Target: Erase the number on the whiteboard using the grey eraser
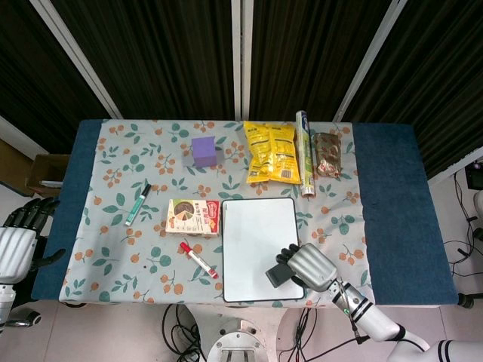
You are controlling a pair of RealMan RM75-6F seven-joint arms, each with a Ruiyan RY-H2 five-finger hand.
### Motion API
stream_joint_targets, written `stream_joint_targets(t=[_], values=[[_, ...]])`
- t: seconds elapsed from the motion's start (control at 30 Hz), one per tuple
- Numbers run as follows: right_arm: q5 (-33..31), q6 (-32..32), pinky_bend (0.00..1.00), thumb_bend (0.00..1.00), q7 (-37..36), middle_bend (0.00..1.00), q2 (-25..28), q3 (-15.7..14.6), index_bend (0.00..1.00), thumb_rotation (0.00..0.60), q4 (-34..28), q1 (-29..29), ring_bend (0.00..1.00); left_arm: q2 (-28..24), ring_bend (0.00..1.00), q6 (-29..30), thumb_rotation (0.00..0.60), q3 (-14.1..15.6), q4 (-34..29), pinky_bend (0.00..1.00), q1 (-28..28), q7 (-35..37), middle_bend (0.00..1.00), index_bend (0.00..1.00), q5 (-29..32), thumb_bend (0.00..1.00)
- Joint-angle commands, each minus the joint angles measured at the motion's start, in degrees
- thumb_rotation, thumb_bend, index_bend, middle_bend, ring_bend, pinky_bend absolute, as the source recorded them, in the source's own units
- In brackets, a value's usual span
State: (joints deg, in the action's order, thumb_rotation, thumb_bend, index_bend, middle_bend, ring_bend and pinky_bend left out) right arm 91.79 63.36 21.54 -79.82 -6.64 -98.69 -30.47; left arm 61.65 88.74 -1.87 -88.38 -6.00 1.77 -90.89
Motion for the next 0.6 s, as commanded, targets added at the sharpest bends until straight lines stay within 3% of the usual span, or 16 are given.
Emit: stream_joint_targets(t=[0.03,0.27,0.33,0.43,0.6], values=[[1.61,7.33,0.73,0.36,-5.34,0.74,2.74,1.2,0.91,0.6,2.04,3.35,0.65,0.11,0.12,-0.01,0.6,0.05,0.08,0.21,0.01,0.05,0.12,0.14,-0.06,0.02],[-4.42,13.39,0.73,0.36,-7.15,0.73,-1.05,6.56,0.9,0.6,14.98,7.39,0.66,0.35,0.12,-0.03,0.6,0.09,0.22,0.21,-0.04,0.04,0.12,0.14,-0.2,0.02],[-6.9,11.95,0.71,0.36,-8.33,0.69,-2.25,7.13,0.86,0.6,18.32,7.89,0.64,0.32,0.12,-0.15,0.6,0.05,0.18,0.21,-0.08,-0.01,0.12,0.14,-0.09,0.02],[-10.02,8.55,0.61,0.35,-9.11,0.59,-3.04,7.37,0.75,0.6,21.48,8.08,0.56,0.3,0.12,-0.45,0.6,0.06,0.06,0.21,-0.21,-0.22,0.12,0.14,-0.02,0.02],[-12.25,4.84,0.5,0.34,-10.68,0.5,-3.69,7.4,0.62,0.6,23.47,8.15,0.43,0.36,0.12,-0.9,0.6,0.01,-0.26,0.21,-0.46,-0.66,0.12,0.14,0.08,0.02]])
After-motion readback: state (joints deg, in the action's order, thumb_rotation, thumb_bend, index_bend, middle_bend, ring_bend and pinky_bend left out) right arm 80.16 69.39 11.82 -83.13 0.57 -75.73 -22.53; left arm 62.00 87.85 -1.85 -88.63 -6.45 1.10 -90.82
